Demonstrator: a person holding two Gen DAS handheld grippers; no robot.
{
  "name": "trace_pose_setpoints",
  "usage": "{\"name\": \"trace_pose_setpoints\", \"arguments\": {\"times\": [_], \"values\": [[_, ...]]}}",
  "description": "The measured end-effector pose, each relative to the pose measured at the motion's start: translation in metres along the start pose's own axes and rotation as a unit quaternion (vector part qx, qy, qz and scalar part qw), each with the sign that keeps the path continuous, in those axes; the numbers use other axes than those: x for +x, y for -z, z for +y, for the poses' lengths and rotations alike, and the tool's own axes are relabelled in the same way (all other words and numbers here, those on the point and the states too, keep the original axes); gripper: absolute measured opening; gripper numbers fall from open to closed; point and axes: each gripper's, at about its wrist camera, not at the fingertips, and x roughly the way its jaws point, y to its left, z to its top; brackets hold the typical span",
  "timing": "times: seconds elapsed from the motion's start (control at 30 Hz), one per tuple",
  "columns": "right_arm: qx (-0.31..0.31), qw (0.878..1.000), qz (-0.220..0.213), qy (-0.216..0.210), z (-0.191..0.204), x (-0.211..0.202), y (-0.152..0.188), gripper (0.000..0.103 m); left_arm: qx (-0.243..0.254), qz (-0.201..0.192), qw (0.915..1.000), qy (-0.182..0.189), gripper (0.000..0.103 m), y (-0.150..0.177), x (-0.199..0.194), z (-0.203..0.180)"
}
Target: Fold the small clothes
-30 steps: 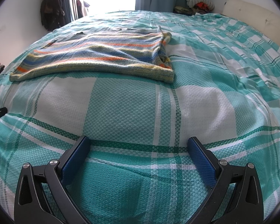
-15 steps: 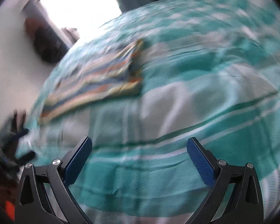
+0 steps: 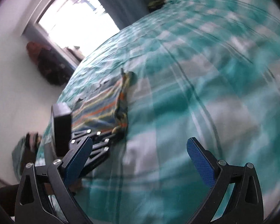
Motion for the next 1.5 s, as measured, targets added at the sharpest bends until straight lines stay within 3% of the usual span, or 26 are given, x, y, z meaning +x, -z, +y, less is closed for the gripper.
{"name": "trace_pose_setpoints", "arguments": {"times": [0.07, 0.17, 0.27, 0.33, 0.37, 0.4, 0.43, 0.53, 0.63, 0.73, 0.93, 1.03, 1.07, 1.13, 1.17, 1.27, 1.37, 1.43, 1.5], "values": [[-0.011, 0.999, 0.03, -0.031, 0.005, 0.03, -0.036, 0.102, -0.005, -0.015, 0.9999, 0.002, 0.01, 0.004, -0.012, 0.004], [0.027, 0.991, 0.096, -0.094, 0.009, 0.105, -0.085, 0.101, -0.008, -0.017, 0.9998, 0.005, 0.01, 0.002, -0.01, -0.002], [0.062, 0.983, 0.144, -0.096, 0.016, 0.181, -0.115, 0.094, -0.012, -0.018, 0.9997, 0.007, 0.01, -0.002, -0.006, -0.004], [0.07, 0.98, 0.166, -0.079, 0.021, 0.22, -0.122, 0.083, -0.021, -0.022, 0.9995, 0.013, 0.01, -0.004, -0.009, -0.002], [0.064, 0.982, 0.17, -0.058, 0.023, 0.234, -0.125, 0.058, -0.027, -0.027, 0.9991, 0.016, 0.01, -0.003, -0.014, 0.001], [0.053, 0.983, 0.173, -0.031, 0.026, 0.243, -0.127, 0.01, -0.037, -0.035, 0.9985, 0.02, 0.01, -0.002, -0.023, 0.006], [0.046, 0.984, 0.172, -0.012, 0.031, 0.245, -0.129, 0.009, -0.047, -0.043, 0.9977, 0.024, 0.01, -0.002, -0.029, 0.012], [0.009, 0.99, 0.137, -0.027, 0.067, 0.228, -0.139, 0.008, -0.108, -0.081, 0.9904, 0.032, 0.009, 0.008, -0.071, 0.049], [-0.042, 0.991, 0.114, -0.059, 0.127, 0.212, -0.148, 0.008, -0.166, -0.109, 0.9796, 0.031, 0.009, 0.024, -0.106, 0.09], [-0.084, 0.985, 0.115, -0.096, 0.195, 0.22, -0.15, 0.008, -0.224, -0.128, 0.9662, 0.012, 0.009, 0.052, -0.14, 0.134], [-0.157, 0.966, 0.156, -0.134, 0.325, 0.283, -0.107, 0.008, -0.314, -0.132, 0.9393, -0.045, 0.009, 0.115, -0.173, 0.198], [-0.169, 0.959, 0.182, -0.138, 0.357, 0.32, -0.076, 0.012, -0.345, -0.114, 0.9281, -0.079, 0.01, 0.144, -0.166, 0.221], [-0.165, 0.958, 0.187, -0.145, 0.359, 0.328, -0.068, 0.019, -0.356, -0.102, 0.9244, -0.091, 0.01, 0.155, -0.161, 0.227], [-0.156, 0.956, 0.2, -0.15, 0.36, 0.334, -0.053, 0.061, -0.381, -0.067, 0.9169, -0.096, 0.015, 0.171, -0.151, 0.236], [-0.154, 0.958, 0.191, -0.151, 0.358, 0.329, -0.05, 0.081, -0.391, -0.06, 0.9127, -0.103, 0.022, 0.178, -0.152, 0.239], [-0.165, 0.963, 0.151, -0.152, 0.344, 0.293, -0.054, 0.08, -0.408, -0.083, 0.9003, -0.127, 0.052, 0.192, -0.173, 0.239], [-0.219, 0.964, 0.112, -0.103, 0.321, 0.246, -0.058, 0.068, -0.407, -0.106, 0.8977, -0.132, 0.053, 0.195, -0.189, 0.237], [-0.273, 0.955, 0.101, -0.05, 0.307, 0.217, -0.044, 0.053, -0.391, -0.115, 0.904, -0.128, 0.053, 0.187, -0.191, 0.237], [-0.292, 0.95, 0.105, -0.04, 0.298, 0.198, -0.026, 0.038, -0.368, -0.116, 0.9141, -0.126, 0.053, 0.169, -0.187, 0.237]]}}
